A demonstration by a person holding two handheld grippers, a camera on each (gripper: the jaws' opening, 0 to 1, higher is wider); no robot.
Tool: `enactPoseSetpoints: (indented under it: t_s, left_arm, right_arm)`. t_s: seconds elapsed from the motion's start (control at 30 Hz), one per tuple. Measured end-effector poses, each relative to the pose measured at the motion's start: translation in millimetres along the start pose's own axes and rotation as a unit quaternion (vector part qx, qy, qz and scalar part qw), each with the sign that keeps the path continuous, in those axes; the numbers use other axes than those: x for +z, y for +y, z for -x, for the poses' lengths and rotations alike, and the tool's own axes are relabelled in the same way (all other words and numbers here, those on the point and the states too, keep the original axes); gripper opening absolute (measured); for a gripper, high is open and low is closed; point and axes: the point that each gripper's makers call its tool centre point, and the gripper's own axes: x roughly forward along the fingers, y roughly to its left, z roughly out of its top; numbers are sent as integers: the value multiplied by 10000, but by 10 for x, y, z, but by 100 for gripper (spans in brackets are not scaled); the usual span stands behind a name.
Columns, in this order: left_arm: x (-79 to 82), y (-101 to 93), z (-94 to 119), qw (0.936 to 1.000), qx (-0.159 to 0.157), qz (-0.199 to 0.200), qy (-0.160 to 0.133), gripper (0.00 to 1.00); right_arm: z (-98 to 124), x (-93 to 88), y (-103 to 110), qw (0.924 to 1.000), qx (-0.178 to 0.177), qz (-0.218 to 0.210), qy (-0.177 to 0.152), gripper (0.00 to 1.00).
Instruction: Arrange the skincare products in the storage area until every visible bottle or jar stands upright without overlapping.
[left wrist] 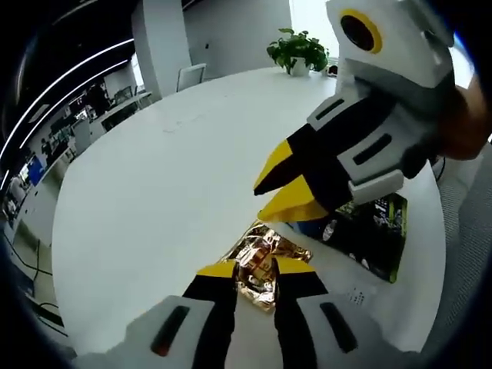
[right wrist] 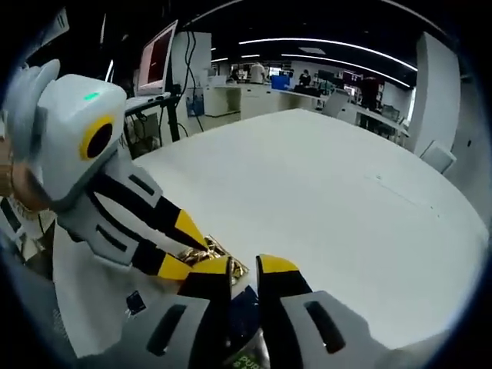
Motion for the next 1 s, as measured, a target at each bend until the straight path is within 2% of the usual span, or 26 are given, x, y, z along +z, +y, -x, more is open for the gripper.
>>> enactPoseSetpoints:
  t_s: [0.33, 0.5, 0.6, 0.87, 1.0]
  left_arm:
    - [71, -36, 130, 10000, 58, 49, -30, 24]
    - [127, -116, 228, 9999, 78, 55, -63, 27]
    - [148, -168, 296, 9999, 91, 68, -69, 31]
    - [186, -231, 491, 9997, 176, 113, -142, 42]
    - [172, -315, 607, 9996, 245, 118, -103, 49]
  right_arm:
    - [178, 65, 57, 9999, 89, -81, -121, 19]
    - [262, 52, 74, 9998, 87, -97, -150, 23]
    - [390, 76, 135, 9996, 151, -92, -203, 25]
    - [633, 9, 324, 9988, 370, 140, -304, 36]
    - [794, -27, 373, 9985, 361, 203, -347, 46]
